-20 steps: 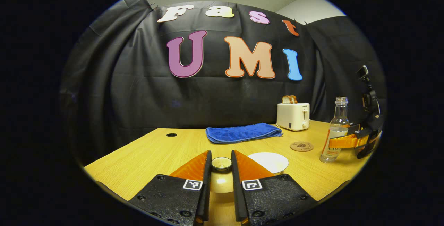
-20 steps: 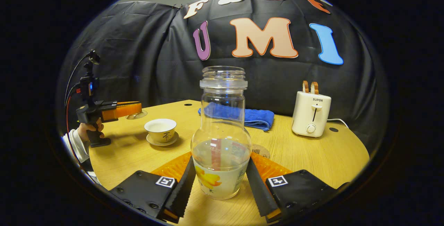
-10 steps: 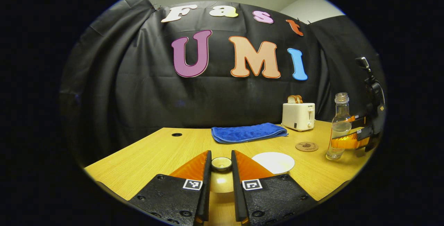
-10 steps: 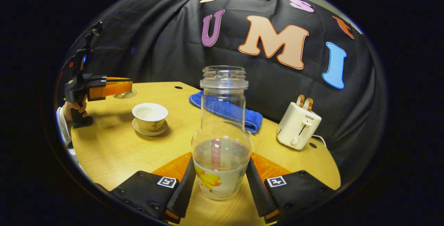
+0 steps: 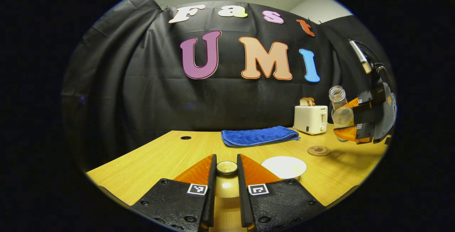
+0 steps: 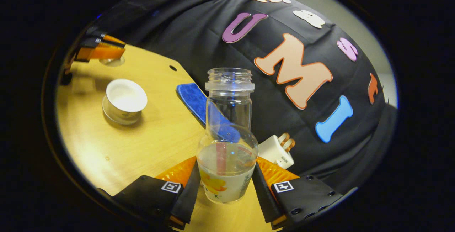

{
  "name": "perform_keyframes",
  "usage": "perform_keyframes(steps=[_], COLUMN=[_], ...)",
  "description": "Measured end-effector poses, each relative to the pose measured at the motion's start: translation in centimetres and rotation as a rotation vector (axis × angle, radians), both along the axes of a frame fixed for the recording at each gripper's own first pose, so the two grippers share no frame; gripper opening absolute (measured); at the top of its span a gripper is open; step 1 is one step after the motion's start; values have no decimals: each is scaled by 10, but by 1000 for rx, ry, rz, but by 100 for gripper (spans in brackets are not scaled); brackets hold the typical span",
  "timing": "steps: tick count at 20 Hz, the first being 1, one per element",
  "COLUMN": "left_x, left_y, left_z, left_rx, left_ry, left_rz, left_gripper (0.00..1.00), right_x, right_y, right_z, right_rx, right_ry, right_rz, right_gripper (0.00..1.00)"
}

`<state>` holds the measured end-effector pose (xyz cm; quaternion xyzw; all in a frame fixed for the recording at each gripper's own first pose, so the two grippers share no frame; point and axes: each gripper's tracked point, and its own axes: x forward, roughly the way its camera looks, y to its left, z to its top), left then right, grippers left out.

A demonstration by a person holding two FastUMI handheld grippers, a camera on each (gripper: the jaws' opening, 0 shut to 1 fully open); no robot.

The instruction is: Open the teacup lid with one hand, grasp the water bottle and pour water into the teacup with the other hand; after pouring, place the water bottle on the coaster and then close the teacup lid.

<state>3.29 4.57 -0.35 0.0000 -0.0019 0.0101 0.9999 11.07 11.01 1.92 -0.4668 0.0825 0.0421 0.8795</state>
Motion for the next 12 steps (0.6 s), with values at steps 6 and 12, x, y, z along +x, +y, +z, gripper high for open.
perform_keyframes(steps=[6,12], left_x=[1,0], left_y=[3,2], left_z=[-1,-1], left_rx=[-1,-1], left_ry=[0,0], left_rz=[9,9], left_gripper=[27,27], right_x=[13,22], right_y=[23,33], right_z=[-28,-39], right_rx=[-273,-445], right_ry=[7,-11], right_rz=[71,97], right_gripper=[78,79])
